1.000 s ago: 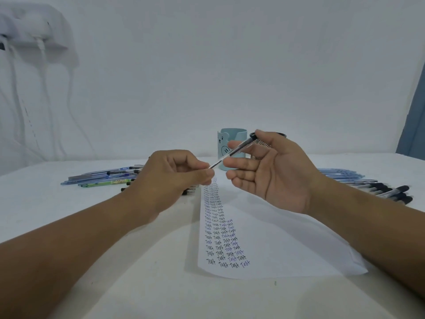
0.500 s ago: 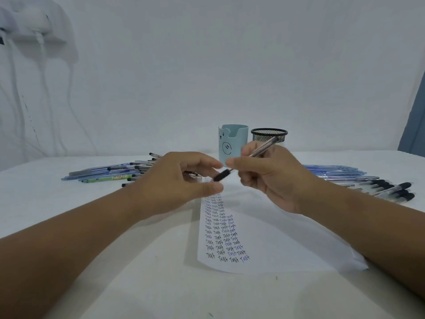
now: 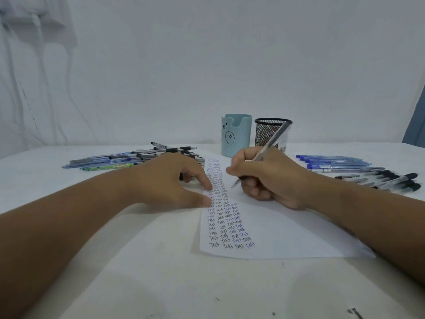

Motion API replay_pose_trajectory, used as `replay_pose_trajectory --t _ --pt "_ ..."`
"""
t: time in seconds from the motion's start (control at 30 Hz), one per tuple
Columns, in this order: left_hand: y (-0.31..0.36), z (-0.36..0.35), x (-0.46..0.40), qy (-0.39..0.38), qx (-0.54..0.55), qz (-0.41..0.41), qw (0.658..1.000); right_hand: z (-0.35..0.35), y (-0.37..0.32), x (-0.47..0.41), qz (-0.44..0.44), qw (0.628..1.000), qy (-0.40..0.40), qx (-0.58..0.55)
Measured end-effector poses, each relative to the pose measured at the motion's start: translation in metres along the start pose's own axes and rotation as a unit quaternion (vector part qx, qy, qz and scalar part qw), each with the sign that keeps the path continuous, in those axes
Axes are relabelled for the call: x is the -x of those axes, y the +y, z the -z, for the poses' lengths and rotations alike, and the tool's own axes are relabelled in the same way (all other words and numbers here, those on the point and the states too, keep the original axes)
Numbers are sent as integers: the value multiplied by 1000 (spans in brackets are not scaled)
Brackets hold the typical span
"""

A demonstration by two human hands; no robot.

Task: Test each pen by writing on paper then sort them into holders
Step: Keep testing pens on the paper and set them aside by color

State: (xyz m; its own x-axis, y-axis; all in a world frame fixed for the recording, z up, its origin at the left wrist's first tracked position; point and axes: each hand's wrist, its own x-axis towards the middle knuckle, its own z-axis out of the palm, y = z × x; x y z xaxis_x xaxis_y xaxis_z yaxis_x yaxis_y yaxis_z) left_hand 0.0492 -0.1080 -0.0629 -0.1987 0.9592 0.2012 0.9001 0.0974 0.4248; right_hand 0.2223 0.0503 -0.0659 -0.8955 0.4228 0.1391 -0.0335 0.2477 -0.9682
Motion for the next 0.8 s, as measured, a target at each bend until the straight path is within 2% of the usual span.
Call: replay_pose_trajectory --t 0.2,0.33,0.63,0.8 --pt "-1 0 -1 -5 -5 -1 1000 -9 -2 2 38 994 -18 98" --pt "-1 -1 -1 -3 -7 0 1000 -10 2 0 84 976 -4 201" --pt "-1 0 -3 0 -4 7 1000 -10 3 0 98 964 -17 247" --pt "-2 -1 -3 -1 -8 7 1000 -10 3 0 88 968 -23 235"
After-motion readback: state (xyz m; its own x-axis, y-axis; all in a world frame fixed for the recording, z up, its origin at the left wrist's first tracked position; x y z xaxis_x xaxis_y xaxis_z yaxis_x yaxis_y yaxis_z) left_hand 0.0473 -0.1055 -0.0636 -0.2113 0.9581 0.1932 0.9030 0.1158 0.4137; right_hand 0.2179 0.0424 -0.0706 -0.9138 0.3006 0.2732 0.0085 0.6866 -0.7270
